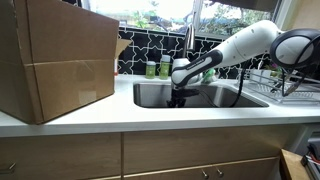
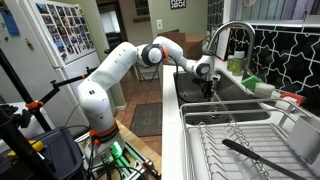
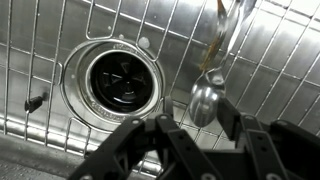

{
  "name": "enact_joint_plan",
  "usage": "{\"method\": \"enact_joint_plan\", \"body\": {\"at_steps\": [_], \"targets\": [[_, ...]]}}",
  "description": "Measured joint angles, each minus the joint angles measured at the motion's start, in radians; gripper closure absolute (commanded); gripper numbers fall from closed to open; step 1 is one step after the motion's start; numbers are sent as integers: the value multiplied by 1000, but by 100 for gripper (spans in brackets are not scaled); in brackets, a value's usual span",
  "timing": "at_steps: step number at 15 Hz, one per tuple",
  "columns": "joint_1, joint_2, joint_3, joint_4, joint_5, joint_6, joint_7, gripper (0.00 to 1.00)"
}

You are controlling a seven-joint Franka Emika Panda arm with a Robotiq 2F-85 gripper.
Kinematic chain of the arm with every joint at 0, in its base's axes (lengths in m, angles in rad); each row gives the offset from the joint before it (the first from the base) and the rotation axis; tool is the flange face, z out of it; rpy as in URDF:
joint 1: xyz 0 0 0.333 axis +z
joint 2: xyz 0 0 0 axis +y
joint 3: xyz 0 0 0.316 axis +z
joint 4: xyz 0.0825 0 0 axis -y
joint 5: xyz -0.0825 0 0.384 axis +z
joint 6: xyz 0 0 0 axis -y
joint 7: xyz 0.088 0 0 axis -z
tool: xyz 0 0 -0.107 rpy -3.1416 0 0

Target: Pick up the silver spoon from the sink and put it in the dish rack

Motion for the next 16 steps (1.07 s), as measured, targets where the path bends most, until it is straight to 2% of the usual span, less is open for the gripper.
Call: {"method": "enact_joint_plan", "body": {"at_steps": [2, 6, 10, 11, 12, 16], "targets": [[-1, 11, 1, 4, 0, 0, -11, 2], [-1, 36, 5, 14, 0, 0, -11, 0], [-3, 60, 10, 42, 1, 0, -11, 12], [-4, 66, 10, 50, 1, 0, -11, 18], [-5, 73, 10, 58, 1, 0, -10, 16], [-10, 98, 11, 92, 3, 0, -10, 22]]}}
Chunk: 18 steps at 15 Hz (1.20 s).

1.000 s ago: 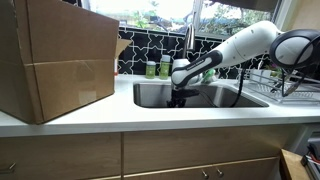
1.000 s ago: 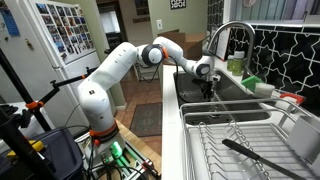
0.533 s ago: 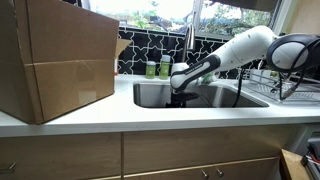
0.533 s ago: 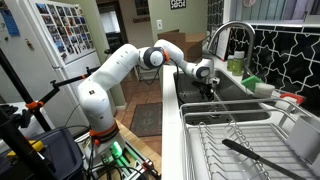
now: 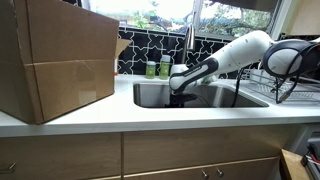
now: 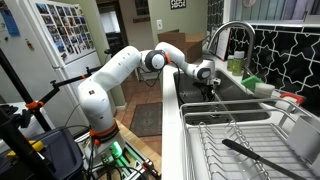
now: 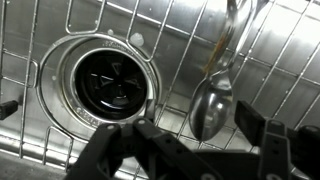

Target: Pick up the silver spoon from the sink and put it in the dish rack

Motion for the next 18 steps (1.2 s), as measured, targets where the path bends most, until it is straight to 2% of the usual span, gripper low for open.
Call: {"method": "enact_joint_plan", "body": {"at_steps": [5, 9, 12, 13, 14, 18], "targets": [[-3, 27, 14, 35, 0, 0, 0, 65], [-5, 42, 18, 60, 0, 0, -1, 91], [-9, 48, 20, 75, 1, 0, -1, 98], [-10, 48, 23, 83, 3, 0, -1, 93], [-10, 49, 26, 91, 3, 0, -1, 96], [-11, 55, 33, 99, 4, 0, -1, 91]]}}
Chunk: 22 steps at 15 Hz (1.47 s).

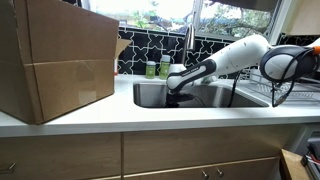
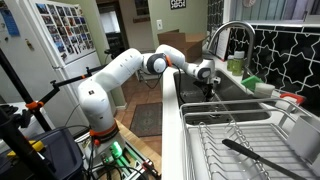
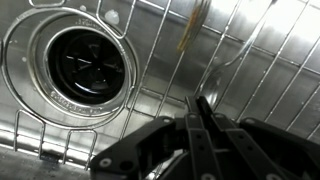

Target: Pick up the silver spoon from the sink and put it in the dish rack

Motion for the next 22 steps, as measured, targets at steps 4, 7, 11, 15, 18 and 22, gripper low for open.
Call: {"method": "enact_joint_plan", "body": {"at_steps": [4, 7, 11, 15, 18, 22], "targets": [[-1, 10, 4, 5, 0, 0, 0, 91], [-1, 10, 4, 6, 0, -2, -1, 61], [-1, 21, 6, 6, 0, -2, -3, 31], [-2, 25, 10, 15, 0, -1, -10, 1], [-2, 28, 15, 19, 0, -1, -17, 31], [-2, 34, 20, 23, 0, -1, -30, 57]]}}
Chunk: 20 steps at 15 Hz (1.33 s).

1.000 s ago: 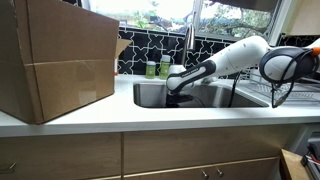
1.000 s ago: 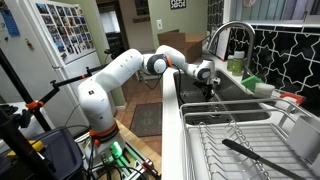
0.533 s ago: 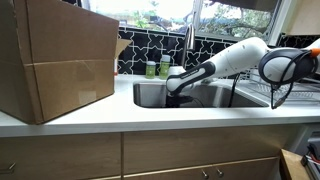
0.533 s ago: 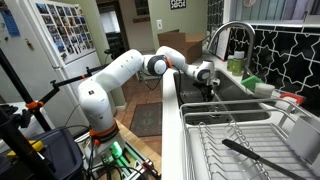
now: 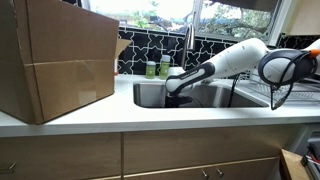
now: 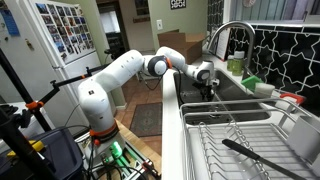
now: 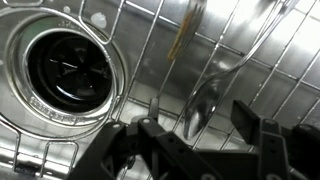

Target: Pick up the silver spoon from the sink and put it in the dish rack

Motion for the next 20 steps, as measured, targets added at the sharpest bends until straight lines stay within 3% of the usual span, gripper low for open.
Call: {"method": "enact_joint_plan", "body": {"at_steps": [5, 8, 12, 20], "targets": [[-3, 2, 7, 12, 1, 0, -5, 93], [-10, 3, 9, 16, 1, 0, -13, 99], [-12, 3, 17, 21, 5, -3, -25, 93], [-13, -42, 6, 0, 3, -3, -26, 94]]}}
